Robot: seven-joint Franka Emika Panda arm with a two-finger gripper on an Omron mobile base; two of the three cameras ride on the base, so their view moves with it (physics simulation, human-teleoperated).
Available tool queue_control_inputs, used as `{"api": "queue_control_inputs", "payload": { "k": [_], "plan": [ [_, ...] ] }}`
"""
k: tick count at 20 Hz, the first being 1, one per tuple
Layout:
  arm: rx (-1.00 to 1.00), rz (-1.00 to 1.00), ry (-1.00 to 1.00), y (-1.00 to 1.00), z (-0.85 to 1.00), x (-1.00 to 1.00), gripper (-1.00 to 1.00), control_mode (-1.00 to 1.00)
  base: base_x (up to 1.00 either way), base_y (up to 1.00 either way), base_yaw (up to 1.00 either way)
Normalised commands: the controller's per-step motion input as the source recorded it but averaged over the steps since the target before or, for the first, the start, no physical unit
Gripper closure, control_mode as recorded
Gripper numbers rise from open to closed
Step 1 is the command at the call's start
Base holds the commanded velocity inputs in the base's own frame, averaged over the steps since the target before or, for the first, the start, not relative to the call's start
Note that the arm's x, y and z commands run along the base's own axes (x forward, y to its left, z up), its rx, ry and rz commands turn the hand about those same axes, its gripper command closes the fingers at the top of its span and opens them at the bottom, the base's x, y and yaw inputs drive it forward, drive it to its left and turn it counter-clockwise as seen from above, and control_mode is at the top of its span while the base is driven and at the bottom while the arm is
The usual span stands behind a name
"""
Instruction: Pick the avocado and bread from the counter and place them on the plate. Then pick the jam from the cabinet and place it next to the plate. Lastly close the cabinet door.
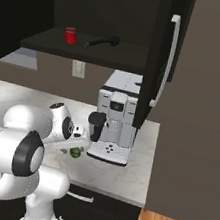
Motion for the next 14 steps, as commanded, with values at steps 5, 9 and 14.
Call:
{"api": "queue_control_inputs", "payload": {
  "k": [5, 9, 14],
  "plan": [
    [0.00, 0.20, 0.00, -0.34, -0.92, -0.06, 1.00, -1.00, 0.00, 0.00, 0.00],
    [0.00, 0.23, 0.00, -0.62, -1.00, -0.22, 1.00, -1.00, 0.00, 0.00, 0.00],
    [0.00, 0.19, -0.06, -0.43, -0.64, -0.44, 1.00, -1.00, 0.00, 0.00, 0.00]
  ]
}}
